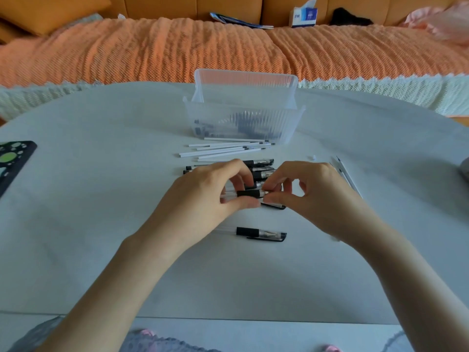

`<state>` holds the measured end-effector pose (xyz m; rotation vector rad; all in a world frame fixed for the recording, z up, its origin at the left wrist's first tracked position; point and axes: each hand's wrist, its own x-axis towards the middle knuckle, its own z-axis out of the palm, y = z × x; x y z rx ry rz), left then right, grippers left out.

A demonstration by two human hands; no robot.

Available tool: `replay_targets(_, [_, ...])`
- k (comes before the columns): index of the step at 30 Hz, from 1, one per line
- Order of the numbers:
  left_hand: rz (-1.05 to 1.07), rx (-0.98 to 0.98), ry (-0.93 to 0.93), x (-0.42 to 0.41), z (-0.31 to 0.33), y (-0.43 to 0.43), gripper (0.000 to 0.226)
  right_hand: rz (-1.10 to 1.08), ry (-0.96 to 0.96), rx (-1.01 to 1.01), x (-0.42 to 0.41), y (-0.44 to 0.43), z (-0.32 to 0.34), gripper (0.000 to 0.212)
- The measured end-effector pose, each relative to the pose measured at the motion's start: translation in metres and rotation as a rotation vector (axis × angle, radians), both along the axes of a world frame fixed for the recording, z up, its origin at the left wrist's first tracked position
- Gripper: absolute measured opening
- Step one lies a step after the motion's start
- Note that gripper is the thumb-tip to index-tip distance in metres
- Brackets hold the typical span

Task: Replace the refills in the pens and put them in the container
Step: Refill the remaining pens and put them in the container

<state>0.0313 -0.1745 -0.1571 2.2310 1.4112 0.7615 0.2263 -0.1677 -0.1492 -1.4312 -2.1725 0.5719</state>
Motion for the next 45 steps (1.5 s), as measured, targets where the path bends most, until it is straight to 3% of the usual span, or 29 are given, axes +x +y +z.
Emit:
replay_targets(15, [0.030, 0.053, 0.052, -0.001, 0.000, 0.001, 0.013, -0.004, -0.036, -0.007, -0.007, 0.003, 0.005, 0.008])
replay_targets(21, [0.014, 0.026, 0.052, 0.000, 0.001, 0.001, 0.021, -0.087, 0.146, -0.014, -0.006, -0.007, -0.002, 0.010])
replay_targets(28, [-0.011, 0.045, 0.058, -0.001, -0.002, 0.000, 0.030, -0.081, 0.182, 0.004, -0.004, -0.010, -0.007, 0.013])
replay_targets(33, [0.006, 0.021, 0.061, 0.000, -0.002, 0.002, 0.013, -0.086, 0.203, 0.004, -0.001, -0.010, -0.010, 0.014])
replay_targets(40, [-0.022, 0.014, 0.043, -0.001, 0.000, 0.000, 0.025, -0.073, 0.197, 0.020, -0.001, -0.010, -0.007, 0.012])
replay_targets(43, [0.005, 0.017, 0.047, -0.002, 0.000, 0.001, 0.014, -0.070, 0.206, 0.018, -0.001, -0.011, -0.008, 0.012])
replay_targets(45, [0.012, 0.006, 0.044, -0.003, 0.000, 0.001, 0.018, -0.070, 0.223, 0.020, 0.001, -0.011, -0.007, 0.012])
